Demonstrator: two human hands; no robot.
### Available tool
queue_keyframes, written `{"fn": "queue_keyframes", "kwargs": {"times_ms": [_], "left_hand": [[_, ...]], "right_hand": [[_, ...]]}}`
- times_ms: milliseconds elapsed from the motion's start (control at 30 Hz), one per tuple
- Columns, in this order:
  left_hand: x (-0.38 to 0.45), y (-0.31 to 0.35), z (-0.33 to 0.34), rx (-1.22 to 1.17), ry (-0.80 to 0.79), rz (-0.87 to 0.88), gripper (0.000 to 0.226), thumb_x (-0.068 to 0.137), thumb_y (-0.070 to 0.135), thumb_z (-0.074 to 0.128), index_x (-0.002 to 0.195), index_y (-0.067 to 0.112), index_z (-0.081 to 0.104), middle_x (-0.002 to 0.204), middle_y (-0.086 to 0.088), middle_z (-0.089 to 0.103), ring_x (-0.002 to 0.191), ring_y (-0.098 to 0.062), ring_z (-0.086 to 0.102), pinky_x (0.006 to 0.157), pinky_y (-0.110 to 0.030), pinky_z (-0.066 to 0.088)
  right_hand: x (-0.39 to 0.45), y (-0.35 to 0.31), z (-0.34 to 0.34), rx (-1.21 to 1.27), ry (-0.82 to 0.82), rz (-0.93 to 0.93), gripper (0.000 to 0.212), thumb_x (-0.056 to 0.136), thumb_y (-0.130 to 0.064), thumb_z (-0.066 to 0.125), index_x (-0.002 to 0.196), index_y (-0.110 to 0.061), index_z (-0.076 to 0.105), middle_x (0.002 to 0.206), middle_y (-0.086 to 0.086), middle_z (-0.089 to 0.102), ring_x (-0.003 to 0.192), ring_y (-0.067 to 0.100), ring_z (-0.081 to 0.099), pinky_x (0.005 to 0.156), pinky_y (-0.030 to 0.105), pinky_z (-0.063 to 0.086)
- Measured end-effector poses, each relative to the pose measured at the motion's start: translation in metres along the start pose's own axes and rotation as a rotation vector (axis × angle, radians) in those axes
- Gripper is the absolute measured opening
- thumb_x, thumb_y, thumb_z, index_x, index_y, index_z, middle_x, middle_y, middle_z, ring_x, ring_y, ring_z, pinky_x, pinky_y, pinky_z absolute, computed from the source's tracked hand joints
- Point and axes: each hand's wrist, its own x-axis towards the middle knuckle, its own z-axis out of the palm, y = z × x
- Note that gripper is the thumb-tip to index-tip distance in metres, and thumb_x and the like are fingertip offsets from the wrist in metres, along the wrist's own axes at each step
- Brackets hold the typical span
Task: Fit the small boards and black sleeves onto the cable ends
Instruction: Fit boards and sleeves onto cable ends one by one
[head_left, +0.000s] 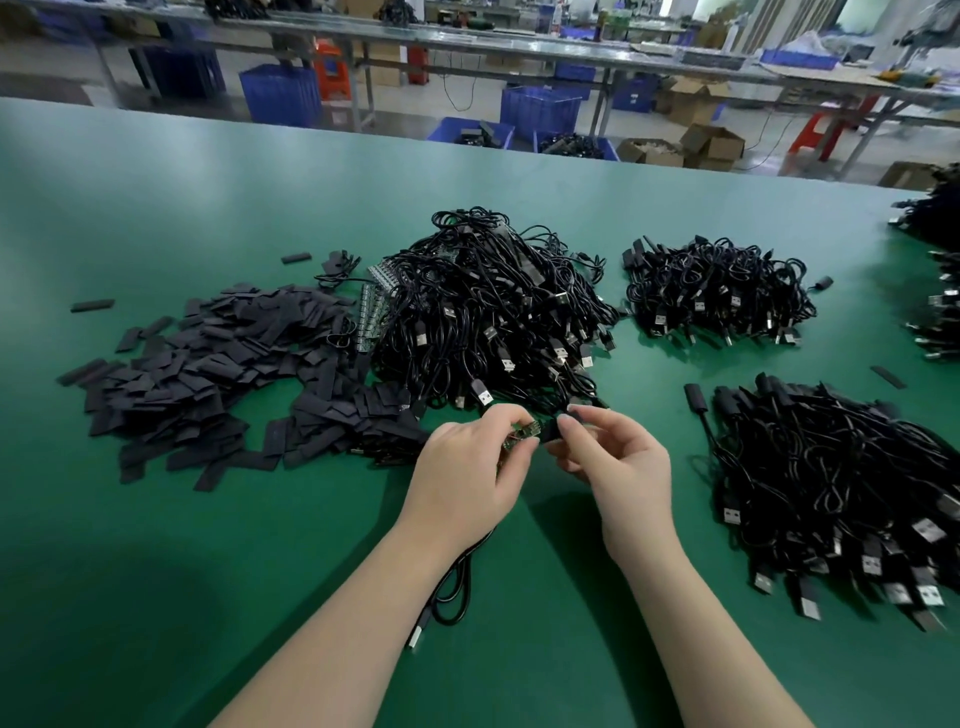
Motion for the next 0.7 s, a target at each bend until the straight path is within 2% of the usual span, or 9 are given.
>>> {"fn": "queue_keyframes", "kwargs": {"times_ms": [67, 200, 300, 467, 567, 700], "left_hand": [[0.000, 0.001, 0.000, -0.011, -0.016, -0.001, 0.021, 0.094, 0.031, 0.056, 0.109, 0.017, 0.060, 0.075, 0.007, 0.065, 0.070, -0.015, 0.060, 0.077, -0.037, 0.049], [0.001, 0.000, -0.002, -0.033, -0.023, -0.031, 0.023, 0.089, 0.034, 0.067, 0.108, 0.023, 0.062, 0.069, 0.014, 0.054, 0.064, -0.006, 0.050, 0.070, -0.029, 0.048], [0.002, -0.002, -0.002, -0.048, -0.030, -0.066, 0.025, 0.088, 0.036, 0.068, 0.110, 0.025, 0.065, 0.079, 0.021, 0.052, 0.067, -0.001, 0.046, 0.073, -0.026, 0.048], [0.003, -0.006, 0.000, -0.164, -0.008, -0.152, 0.021, 0.088, 0.039, 0.068, 0.107, 0.030, 0.068, 0.082, 0.033, 0.053, 0.081, 0.016, 0.052, 0.071, -0.003, 0.040], [0.004, -0.009, 0.000, -0.208, -0.002, -0.136, 0.019, 0.090, 0.037, 0.064, 0.108, 0.032, 0.067, 0.087, 0.033, 0.059, 0.090, 0.013, 0.056, 0.074, -0.007, 0.044], [0.005, -0.010, -0.001, -0.234, -0.010, -0.105, 0.020, 0.091, 0.040, 0.059, 0.108, 0.033, 0.065, 0.092, 0.024, 0.067, 0.089, -0.002, 0.062, 0.078, -0.025, 0.051]], "right_hand": [[-0.002, 0.000, 0.001, 0.024, -0.016, 0.011, 0.012, 0.086, -0.009, 0.076, 0.086, -0.021, 0.076, 0.078, 0.008, 0.075, 0.073, 0.021, 0.074, 0.063, 0.021, 0.054], [-0.002, -0.001, 0.002, 0.019, -0.027, 0.007, 0.009, 0.086, -0.008, 0.075, 0.089, -0.017, 0.073, 0.074, 0.005, 0.073, 0.068, 0.017, 0.071, 0.062, 0.022, 0.054], [-0.002, -0.002, 0.002, 0.015, -0.020, 0.010, 0.010, 0.086, -0.010, 0.075, 0.090, -0.019, 0.074, 0.076, 0.006, 0.073, 0.071, 0.020, 0.073, 0.062, 0.022, 0.054], [0.000, -0.004, 0.001, 0.019, -0.068, 0.001, 0.017, 0.087, -0.014, 0.075, 0.096, -0.028, 0.078, 0.072, 0.000, 0.071, 0.071, 0.015, 0.072, 0.065, 0.018, 0.053], [0.000, -0.006, 0.001, 0.000, -0.172, -0.015, 0.024, 0.087, -0.013, 0.074, 0.098, -0.033, 0.079, 0.078, -0.003, 0.072, 0.072, 0.012, 0.070, 0.067, 0.018, 0.053], [-0.002, -0.008, 0.001, -0.041, -0.217, -0.061, 0.032, 0.086, -0.004, 0.072, 0.092, -0.034, 0.080, 0.078, -0.005, 0.074, 0.071, 0.008, 0.069, 0.068, 0.015, 0.053]]}}
